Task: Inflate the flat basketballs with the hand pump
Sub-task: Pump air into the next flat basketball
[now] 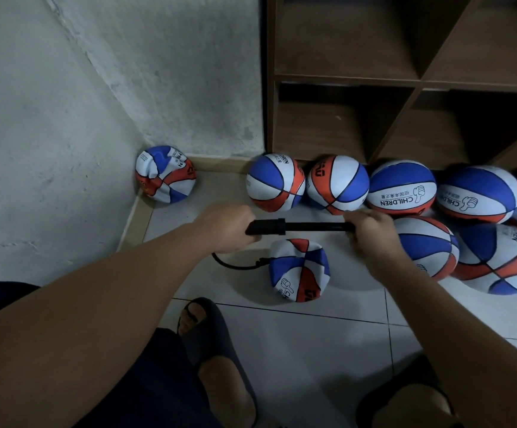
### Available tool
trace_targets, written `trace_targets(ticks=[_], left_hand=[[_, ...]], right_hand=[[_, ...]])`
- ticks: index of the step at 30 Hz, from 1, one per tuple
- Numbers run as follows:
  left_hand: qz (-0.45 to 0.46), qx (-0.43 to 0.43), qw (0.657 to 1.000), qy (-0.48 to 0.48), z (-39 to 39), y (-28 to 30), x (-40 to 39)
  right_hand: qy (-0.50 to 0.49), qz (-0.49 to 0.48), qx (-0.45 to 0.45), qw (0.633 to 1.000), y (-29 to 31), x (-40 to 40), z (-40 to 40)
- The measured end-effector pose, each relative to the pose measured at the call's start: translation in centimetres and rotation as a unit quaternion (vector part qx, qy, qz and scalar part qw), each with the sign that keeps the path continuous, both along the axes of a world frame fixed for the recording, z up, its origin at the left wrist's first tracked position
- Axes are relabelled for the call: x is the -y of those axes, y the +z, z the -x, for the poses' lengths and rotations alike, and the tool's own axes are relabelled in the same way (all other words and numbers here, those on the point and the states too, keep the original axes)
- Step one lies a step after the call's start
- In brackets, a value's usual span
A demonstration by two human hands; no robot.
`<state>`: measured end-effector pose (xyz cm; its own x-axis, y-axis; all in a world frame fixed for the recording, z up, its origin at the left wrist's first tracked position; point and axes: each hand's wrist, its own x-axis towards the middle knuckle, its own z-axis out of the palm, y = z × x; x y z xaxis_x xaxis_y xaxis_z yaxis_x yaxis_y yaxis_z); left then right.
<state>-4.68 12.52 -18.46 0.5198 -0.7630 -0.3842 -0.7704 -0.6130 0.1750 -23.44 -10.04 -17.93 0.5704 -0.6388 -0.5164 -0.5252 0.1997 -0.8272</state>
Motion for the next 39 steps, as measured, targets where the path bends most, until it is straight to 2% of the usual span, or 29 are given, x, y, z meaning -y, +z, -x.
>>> trace_targets(ticks=[4, 9, 16, 20, 27, 30, 34, 39], left_hand=[[-0.021, -0.015, 1.0, 0.012, 0.2, 0.1, -0.1], [-0.025, 0.021, 0.999, -0.015, 1.9, 0.9, 1.4], [-0.026, 0.069, 0.996, -0.053, 2.8, 0.6, 1.9], [-0.032, 0.065, 0.996, -0.059, 3.1, 0.6, 1.9], [0.008, 0.045, 0.999, -0.021, 2.4, 1.2, 2.0], [0.002, 0.029, 1.0, 0.003, 1.3, 1.7, 1.3], [-0.014, 0.021, 0.999, 0.025, 0.4, 1.7, 0.2], [-0.014, 0.048, 0.999, 0.006, 1.5, 1.9, 0.9]], right_hand=[[0.022, 0.035, -0.036, 0.999, -0.1, 1.2, 0.3], [0.03, 0.075, -0.055, 0.995, -0.8, -3.3, -0.9], [0.044, 0.058, -0.018, 0.997, -1.4, -6.8, -1.4], [0.065, 0.062, -0.014, 0.996, -1.6, -7.4, -1.5], [0.099, -0.015, 0.0, 0.995, -0.7, -4.8, -2.5], [0.05, -0.038, -0.002, 0.998, -0.2, -1.9, -1.6], [-0.01, -0.012, -0.04, 0.999, 0.1, 1.3, -0.2], [-0.002, 0.014, -0.032, 0.999, -0.7, -1.9, -0.8]])
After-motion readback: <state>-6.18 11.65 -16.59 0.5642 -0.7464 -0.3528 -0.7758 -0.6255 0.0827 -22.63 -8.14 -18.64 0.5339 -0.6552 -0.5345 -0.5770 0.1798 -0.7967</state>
